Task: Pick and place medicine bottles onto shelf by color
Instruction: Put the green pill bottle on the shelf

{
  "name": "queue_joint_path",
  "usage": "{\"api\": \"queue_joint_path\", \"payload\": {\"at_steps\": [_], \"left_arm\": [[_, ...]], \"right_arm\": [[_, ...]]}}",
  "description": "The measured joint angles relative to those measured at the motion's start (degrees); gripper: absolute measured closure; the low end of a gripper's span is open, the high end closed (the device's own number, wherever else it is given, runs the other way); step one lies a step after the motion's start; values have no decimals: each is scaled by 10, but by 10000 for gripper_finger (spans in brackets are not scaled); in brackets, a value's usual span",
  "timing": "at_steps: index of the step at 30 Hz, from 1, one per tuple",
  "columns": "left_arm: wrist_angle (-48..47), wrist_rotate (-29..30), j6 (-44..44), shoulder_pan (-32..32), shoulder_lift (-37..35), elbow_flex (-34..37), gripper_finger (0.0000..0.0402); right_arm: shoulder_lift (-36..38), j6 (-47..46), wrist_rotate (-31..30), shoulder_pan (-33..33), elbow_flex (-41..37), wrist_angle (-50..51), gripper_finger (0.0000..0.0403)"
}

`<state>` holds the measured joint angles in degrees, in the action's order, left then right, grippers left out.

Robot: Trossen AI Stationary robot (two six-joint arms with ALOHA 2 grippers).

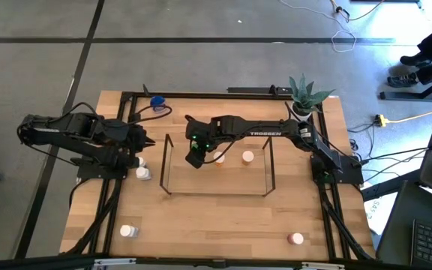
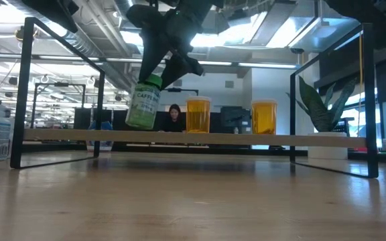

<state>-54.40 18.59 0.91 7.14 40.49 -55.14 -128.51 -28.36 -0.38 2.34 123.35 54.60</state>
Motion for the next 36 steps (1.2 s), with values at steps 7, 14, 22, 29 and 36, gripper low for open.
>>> {"api": "queue_joint_path", "payload": {"at_steps": [7, 14, 22, 29, 36], "left_arm": [[0, 0, 0, 0, 0, 0, 376], [0, 0, 0, 0, 0, 0, 376], [0, 0, 0, 0, 0, 0, 376], [0, 0, 0, 0, 0, 0, 376], [0, 0, 0, 0, 0, 0, 376]], "right_arm": [[0, 1, 0, 0, 0, 1, 189], [0, -3, 0, 0, 0, 7, 172], [0, -12, 0, 0, 0, 8, 176], [0, -12, 0, 0, 0, 7, 172], [0, -10, 0, 0, 0, 4, 171]]}}
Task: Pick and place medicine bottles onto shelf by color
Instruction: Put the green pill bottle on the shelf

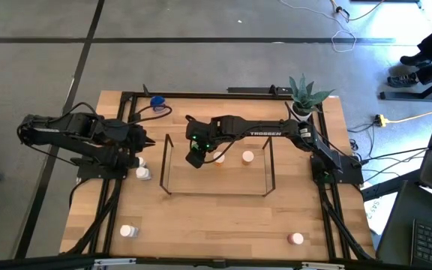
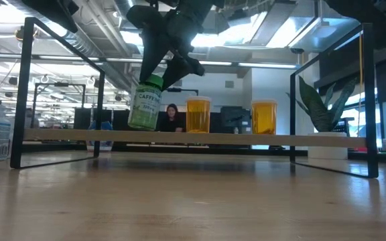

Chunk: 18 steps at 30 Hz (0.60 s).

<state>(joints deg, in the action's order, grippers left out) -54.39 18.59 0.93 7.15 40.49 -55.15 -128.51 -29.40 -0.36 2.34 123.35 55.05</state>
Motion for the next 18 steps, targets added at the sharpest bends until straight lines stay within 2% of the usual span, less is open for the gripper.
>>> {"api": "queue_joint_path", "payload": {"at_steps": [18], "left_arm": [[0, 0, 0, 0, 0, 0, 376]], "right_arm": [[0, 1, 5, 0, 0, 0, 171]]}}
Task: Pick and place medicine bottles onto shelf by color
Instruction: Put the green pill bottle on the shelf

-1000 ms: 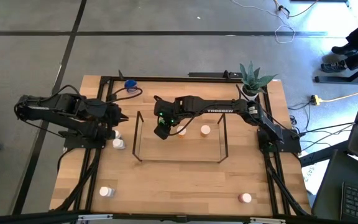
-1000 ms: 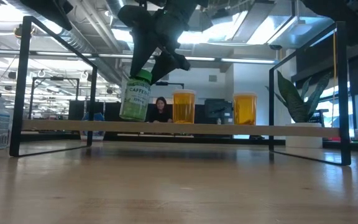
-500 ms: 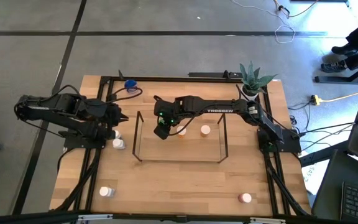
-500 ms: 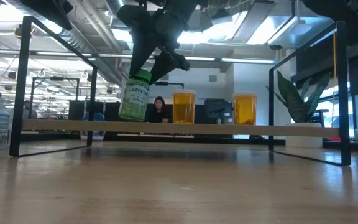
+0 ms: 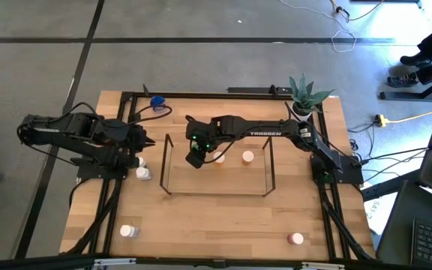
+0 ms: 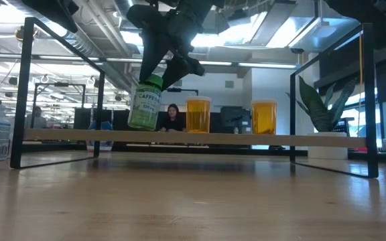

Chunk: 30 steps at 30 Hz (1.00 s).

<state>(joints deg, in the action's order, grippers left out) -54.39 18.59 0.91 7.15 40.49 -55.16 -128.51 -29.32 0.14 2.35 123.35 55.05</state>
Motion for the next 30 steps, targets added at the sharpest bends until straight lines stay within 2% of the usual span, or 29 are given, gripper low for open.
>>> {"api": "queue_joint_path", "payload": {"at_steps": [30], "left_arm": [[0, 0, 0, 0, 0, 0, 376]], "right_arm": [[0, 12, 15, 0, 0, 0, 171]]}}
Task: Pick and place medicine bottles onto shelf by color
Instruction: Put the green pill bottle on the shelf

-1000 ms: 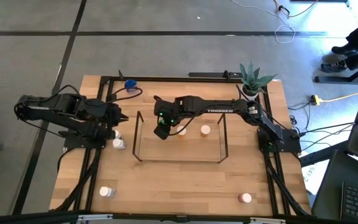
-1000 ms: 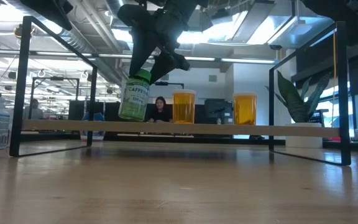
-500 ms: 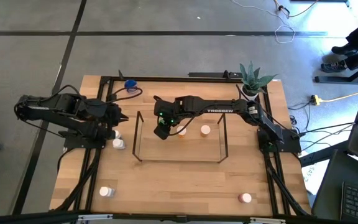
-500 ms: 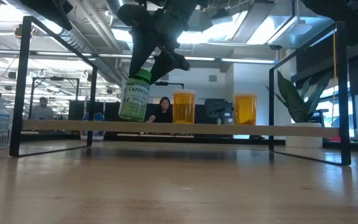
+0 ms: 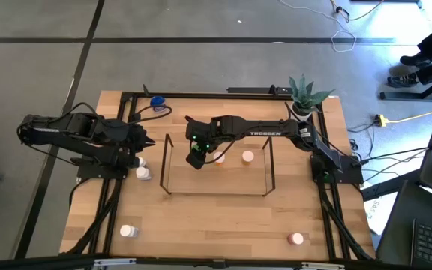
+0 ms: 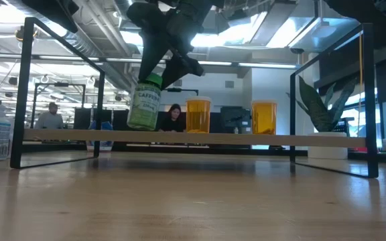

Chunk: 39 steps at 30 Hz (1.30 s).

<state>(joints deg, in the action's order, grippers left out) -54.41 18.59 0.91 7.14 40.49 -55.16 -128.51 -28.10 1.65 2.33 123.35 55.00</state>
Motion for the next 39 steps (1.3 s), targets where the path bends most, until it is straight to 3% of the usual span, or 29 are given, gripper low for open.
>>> {"api": "queue_joint_path", "payload": {"at_steps": [39], "left_arm": [[0, 0, 0, 0, 0, 0, 376]], "right_arm": [[-15, -1, -20, -6, 0, -14, 171]]}}
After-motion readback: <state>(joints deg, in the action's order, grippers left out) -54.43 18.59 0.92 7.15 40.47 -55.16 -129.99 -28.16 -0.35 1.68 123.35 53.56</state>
